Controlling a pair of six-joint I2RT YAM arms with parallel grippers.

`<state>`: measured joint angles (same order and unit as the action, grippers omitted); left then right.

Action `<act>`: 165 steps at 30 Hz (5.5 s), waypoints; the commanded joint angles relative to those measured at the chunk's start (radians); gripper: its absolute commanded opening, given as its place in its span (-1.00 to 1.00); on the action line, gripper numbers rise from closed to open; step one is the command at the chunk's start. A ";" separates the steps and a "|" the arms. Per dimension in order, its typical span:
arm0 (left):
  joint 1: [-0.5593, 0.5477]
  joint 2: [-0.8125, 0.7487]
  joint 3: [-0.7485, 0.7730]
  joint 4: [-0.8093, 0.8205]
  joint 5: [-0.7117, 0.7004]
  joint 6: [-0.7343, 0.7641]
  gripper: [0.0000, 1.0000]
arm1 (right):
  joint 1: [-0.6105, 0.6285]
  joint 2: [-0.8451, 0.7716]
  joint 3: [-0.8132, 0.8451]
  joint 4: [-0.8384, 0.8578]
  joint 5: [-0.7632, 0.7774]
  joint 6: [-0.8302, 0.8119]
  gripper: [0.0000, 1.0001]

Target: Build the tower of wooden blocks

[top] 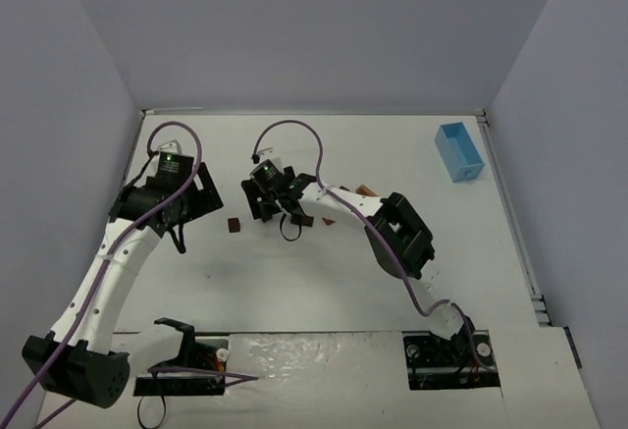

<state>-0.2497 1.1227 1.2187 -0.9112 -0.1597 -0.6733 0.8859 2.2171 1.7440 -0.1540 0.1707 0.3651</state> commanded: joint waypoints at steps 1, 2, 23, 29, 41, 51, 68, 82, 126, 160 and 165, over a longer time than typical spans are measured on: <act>-0.036 0.135 0.135 0.021 0.001 -0.066 0.59 | -0.072 -0.315 -0.120 0.016 0.095 -0.019 0.65; -0.059 0.172 0.163 0.021 -0.004 -0.075 0.58 | -0.092 -0.365 -0.171 0.016 0.107 -0.021 0.65; -0.233 0.801 0.406 0.074 -0.020 -0.267 0.30 | -0.469 -1.153 -0.858 0.000 -0.088 -0.022 0.68; -0.212 0.870 0.417 0.073 -0.006 -0.275 0.18 | -0.475 -1.201 -0.896 -0.007 -0.094 -0.037 0.69; -0.180 0.945 0.431 0.074 0.004 -0.251 -0.13 | -0.482 -1.201 -0.913 -0.007 -0.092 -0.037 0.70; -0.171 0.908 0.486 0.066 -0.048 -0.161 -1.00 | -0.485 -1.183 -0.914 -0.008 -0.097 -0.045 0.70; -0.021 0.891 0.517 0.079 0.032 0.230 -1.00 | -0.484 -1.151 -0.905 -0.006 -0.161 -0.054 0.70; -0.002 0.911 0.412 0.174 0.108 0.295 -1.00 | -0.484 -1.152 -0.926 -0.006 -0.212 -0.061 0.70; 0.007 0.761 0.108 0.321 0.112 0.233 -0.97 | -0.486 -1.163 -0.945 -0.003 -0.240 -0.077 0.70; 0.007 0.720 0.137 0.295 0.138 0.210 -0.01 | -0.480 -1.147 -0.941 0.001 -0.260 -0.092 0.70; 0.007 0.673 0.214 0.259 0.137 0.197 0.23 | -0.427 -1.090 -0.890 0.008 -0.257 -0.144 0.70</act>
<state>-0.2481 1.9048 1.3387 -0.6135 -0.0249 -0.4549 0.4126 1.0827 0.7931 -0.1912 -0.0752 0.2772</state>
